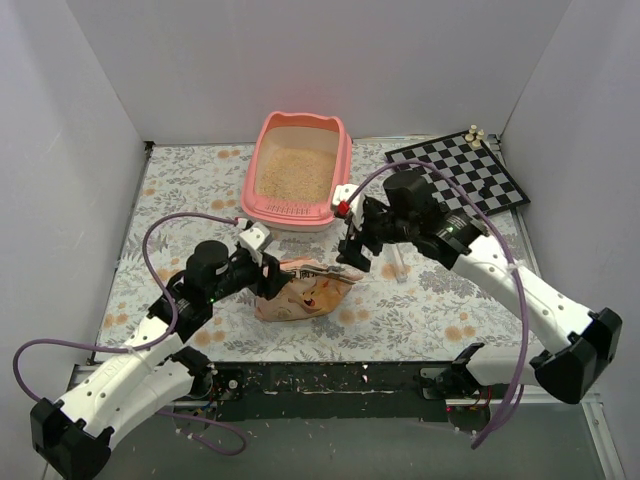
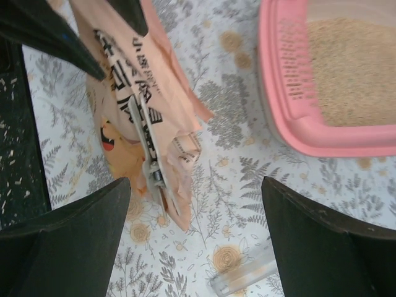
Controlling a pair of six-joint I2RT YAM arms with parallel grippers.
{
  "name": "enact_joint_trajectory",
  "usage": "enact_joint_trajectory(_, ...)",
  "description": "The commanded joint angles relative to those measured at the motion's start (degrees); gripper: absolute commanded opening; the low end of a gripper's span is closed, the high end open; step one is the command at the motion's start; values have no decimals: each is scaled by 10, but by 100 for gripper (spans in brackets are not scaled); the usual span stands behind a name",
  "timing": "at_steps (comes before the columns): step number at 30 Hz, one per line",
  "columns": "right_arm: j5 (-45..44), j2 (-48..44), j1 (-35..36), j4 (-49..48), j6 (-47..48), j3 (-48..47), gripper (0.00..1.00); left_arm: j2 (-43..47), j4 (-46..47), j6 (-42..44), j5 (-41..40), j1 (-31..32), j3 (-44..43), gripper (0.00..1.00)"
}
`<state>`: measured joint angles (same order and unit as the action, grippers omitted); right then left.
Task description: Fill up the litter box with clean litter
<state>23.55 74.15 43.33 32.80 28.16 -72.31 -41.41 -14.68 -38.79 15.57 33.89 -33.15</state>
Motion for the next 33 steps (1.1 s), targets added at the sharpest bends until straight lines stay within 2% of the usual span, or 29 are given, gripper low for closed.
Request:
enact_joint_trajectory(1,-111,-77,4,-130,-133,18,94,-9,-3,0,12,1,-66,64)
enact_joint_trajectory(3,-189,-95,3,-142,-195,21,94,-16,-5,-2,10,1,-92,76)
enact_joint_trajectory(5,-214,-104,3,-137,-216,14,94,-26,-5,-8,8,1,-119,95)
enact_joint_trajectory(6,-231,-110,3,-133,-237,10,95,-31,-4,-9,7,1,-133,98)
enact_joint_trajectory(11,-280,-129,3,-119,-271,11,95,-67,-8,-28,-52,1,-202,98)
enact_joint_trajectory(17,-428,-181,3,-162,-383,92,96,-108,-28,-66,-191,1,-260,98)
enact_joint_trajectory(20,-436,-202,3,-169,-391,113,96,-119,-43,-77,-181,1,-281,98)
enact_joint_trajectory(26,-460,-225,3,-172,-407,120,97,-95,5,-70,-160,1,-254,98)
enact_joint_trajectory(29,-457,-233,3,-168,-353,115,97,-102,11,-74,-165,1,-255,98)
enact_joint_trajectory(31,-467,-224,3,-137,-350,98,97,-109,0,-79,-160,1,-260,98)
enact_joint_trajectory(33,-488,-233,3,-160,-354,109,98,-121,-13,-80,-156,1,-271,98)
